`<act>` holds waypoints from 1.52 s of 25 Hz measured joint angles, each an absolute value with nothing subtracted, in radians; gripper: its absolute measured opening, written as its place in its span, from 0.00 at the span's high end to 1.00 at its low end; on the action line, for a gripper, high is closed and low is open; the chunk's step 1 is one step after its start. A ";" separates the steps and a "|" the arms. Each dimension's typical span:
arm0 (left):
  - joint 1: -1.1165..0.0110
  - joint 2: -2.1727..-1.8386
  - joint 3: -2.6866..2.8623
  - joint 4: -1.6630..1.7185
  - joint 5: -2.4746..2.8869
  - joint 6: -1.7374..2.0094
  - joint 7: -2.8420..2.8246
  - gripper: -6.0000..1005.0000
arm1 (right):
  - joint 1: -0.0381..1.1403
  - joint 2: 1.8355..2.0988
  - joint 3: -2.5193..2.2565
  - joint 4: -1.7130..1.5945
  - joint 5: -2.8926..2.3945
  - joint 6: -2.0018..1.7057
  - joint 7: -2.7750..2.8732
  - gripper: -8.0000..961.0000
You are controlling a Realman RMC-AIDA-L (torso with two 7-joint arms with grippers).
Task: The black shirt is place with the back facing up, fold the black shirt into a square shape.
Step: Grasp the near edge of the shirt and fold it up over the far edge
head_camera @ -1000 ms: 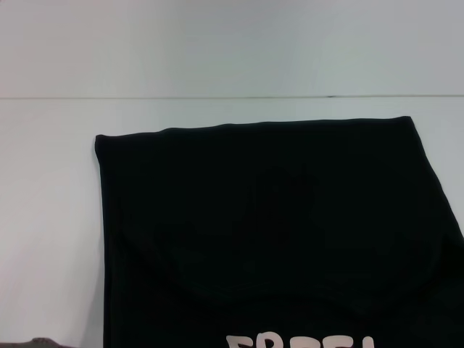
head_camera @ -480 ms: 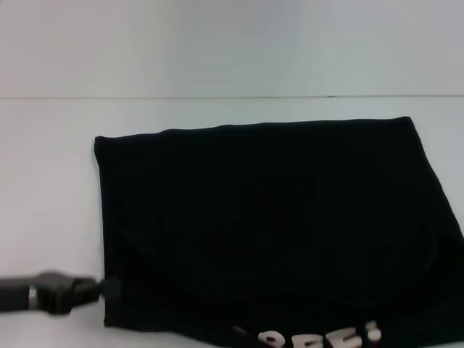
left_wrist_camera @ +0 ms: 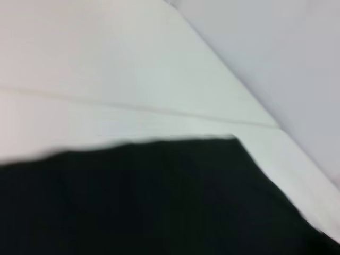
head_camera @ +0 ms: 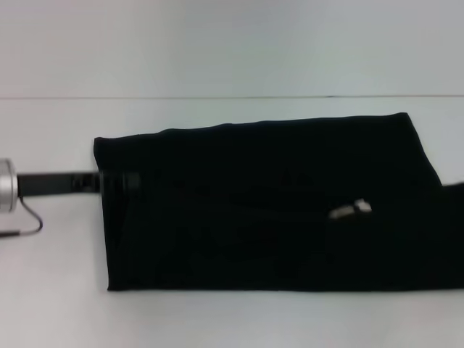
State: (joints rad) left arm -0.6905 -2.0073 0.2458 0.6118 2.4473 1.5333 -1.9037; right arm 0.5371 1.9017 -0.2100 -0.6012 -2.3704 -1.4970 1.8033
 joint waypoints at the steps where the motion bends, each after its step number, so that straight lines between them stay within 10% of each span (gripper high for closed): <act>1: -0.706 -2.006 0.246 0.609 2.445 1.487 -1.917 0.96 | 0.558 1.894 -0.222 -0.574 -2.371 -1.461 1.813 0.96; 38: -0.849 -2.051 0.449 0.514 2.435 0.739 -1.948 0.95 | 0.894 1.975 -0.463 -0.383 -2.340 -0.650 1.896 0.96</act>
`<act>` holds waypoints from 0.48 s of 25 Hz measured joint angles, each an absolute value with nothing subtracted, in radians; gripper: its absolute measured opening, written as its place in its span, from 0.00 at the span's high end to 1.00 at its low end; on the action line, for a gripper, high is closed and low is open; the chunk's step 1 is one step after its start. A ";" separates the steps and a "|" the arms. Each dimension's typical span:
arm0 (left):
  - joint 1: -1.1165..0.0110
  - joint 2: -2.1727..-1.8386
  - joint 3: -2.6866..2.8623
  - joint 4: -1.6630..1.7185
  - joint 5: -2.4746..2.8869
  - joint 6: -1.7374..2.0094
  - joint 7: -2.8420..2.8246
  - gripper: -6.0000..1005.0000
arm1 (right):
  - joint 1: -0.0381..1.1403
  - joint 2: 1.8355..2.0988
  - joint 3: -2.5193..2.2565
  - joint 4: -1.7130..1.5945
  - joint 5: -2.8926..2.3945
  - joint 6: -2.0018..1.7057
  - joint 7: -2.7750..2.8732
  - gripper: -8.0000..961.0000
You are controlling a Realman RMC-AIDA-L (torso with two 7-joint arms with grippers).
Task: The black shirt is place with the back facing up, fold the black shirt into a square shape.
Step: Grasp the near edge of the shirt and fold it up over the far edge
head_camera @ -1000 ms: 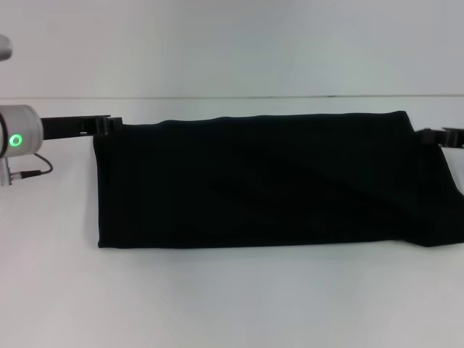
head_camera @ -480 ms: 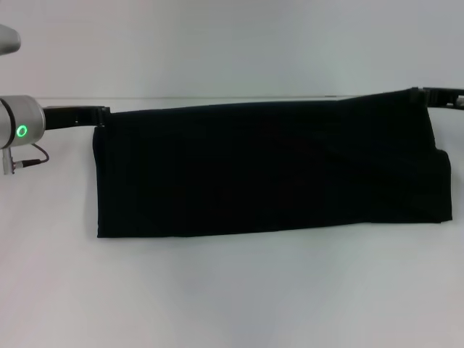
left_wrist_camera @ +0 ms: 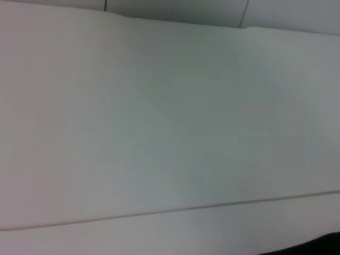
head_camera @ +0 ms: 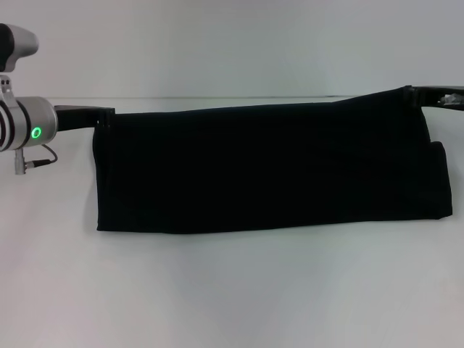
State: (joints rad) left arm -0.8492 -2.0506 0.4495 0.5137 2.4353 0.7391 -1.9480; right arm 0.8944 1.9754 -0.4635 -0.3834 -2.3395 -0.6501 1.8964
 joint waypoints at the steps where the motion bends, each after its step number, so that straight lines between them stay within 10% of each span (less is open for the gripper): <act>1: -0.850 -2.053 0.452 0.514 2.435 0.731 -1.948 0.95 | 0.896 1.977 -0.464 -0.384 -2.339 -0.646 1.893 0.96; 12: -0.859 -2.059 0.469 0.511 2.436 0.686 -1.957 0.94 | 0.904 1.979 -0.466 -0.373 -2.323 -0.600 1.855 0.96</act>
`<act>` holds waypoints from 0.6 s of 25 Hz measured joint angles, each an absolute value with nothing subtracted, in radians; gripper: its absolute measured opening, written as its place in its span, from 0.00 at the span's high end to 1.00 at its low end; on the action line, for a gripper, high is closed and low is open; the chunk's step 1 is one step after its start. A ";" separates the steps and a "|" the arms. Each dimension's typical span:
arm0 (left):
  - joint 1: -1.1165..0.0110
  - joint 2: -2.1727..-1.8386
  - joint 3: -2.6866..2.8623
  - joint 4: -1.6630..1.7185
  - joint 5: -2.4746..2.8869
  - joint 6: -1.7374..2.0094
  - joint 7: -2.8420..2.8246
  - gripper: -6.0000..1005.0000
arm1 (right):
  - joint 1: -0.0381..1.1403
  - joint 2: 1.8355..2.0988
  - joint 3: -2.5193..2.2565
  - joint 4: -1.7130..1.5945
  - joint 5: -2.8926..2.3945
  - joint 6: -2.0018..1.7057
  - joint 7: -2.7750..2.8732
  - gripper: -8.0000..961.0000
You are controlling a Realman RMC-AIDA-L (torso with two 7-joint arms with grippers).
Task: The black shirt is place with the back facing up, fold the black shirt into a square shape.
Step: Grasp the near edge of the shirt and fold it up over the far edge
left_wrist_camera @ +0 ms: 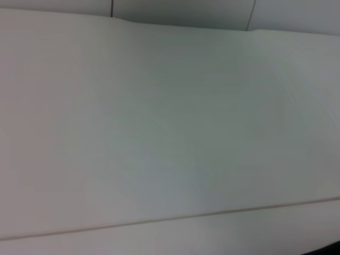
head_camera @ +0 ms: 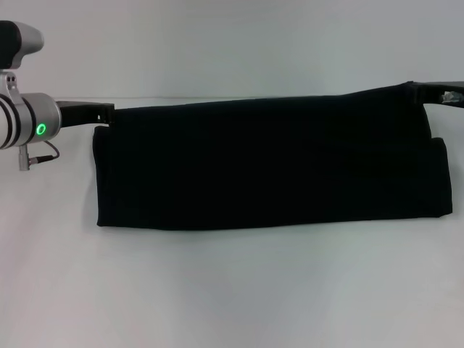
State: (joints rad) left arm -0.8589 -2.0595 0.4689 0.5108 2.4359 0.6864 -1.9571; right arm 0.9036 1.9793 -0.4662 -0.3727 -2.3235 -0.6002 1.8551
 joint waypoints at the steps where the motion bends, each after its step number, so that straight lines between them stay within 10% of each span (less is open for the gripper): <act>1: -0.859 -2.059 0.469 0.510 2.436 0.681 -1.957 0.94 | 0.904 1.979 -0.467 -0.373 -2.319 -0.598 1.852 0.96; 15: -0.868 -2.060 0.468 0.489 2.435 0.648 -1.952 0.94 | 0.906 1.981 -0.469 -0.369 -2.312 -0.586 1.837 0.96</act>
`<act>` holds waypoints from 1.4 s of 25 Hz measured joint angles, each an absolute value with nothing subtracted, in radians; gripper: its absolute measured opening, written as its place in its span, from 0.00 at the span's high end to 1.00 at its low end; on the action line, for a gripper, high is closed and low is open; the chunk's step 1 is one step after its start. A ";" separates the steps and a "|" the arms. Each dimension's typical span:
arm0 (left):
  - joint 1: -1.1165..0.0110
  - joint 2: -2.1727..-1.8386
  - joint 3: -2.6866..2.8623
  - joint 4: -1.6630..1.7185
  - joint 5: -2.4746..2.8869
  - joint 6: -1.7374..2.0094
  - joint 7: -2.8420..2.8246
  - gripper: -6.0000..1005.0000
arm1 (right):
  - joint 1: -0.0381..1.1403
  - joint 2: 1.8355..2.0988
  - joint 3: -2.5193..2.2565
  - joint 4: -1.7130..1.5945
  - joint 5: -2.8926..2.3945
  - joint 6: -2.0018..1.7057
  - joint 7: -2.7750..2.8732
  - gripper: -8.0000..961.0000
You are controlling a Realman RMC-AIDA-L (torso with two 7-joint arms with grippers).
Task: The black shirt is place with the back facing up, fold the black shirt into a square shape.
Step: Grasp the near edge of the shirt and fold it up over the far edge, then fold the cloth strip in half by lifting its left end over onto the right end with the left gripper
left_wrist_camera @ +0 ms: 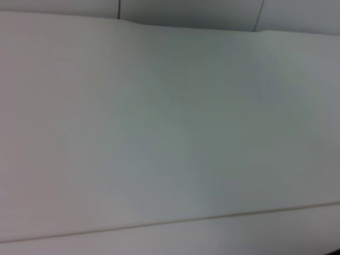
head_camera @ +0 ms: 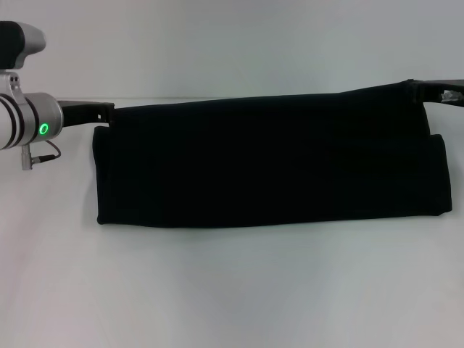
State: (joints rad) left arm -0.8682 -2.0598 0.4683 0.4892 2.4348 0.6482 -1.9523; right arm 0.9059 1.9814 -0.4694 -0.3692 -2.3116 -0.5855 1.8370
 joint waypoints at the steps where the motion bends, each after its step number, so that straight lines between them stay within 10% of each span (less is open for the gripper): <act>1: -0.868 -2.060 0.468 0.489 2.432 0.644 -1.954 0.94 | 0.906 1.983 -0.469 -0.369 -2.312 -0.582 1.837 0.96; 8: -0.867 -2.070 0.470 0.488 2.403 0.601 -1.953 0.93 | 0.904 1.987 -0.484 -0.371 -2.313 -0.565 1.836 0.86; 14: -0.866 -2.072 0.465 0.493 2.398 0.570 -1.957 0.70 | 0.895 1.987 -0.485 -0.386 -2.312 -0.524 1.842 0.62; 27: -0.754 -2.065 0.469 0.708 2.375 1.075 -2.016 0.30 | 0.779 1.892 -0.474 -0.529 -2.245 -1.040 2.056 0.29; 35: -0.639 -2.072 0.468 0.862 2.350 1.263 -2.025 0.29 | 0.677 1.864 -0.480 -0.570 -2.233 -1.227 2.149 0.27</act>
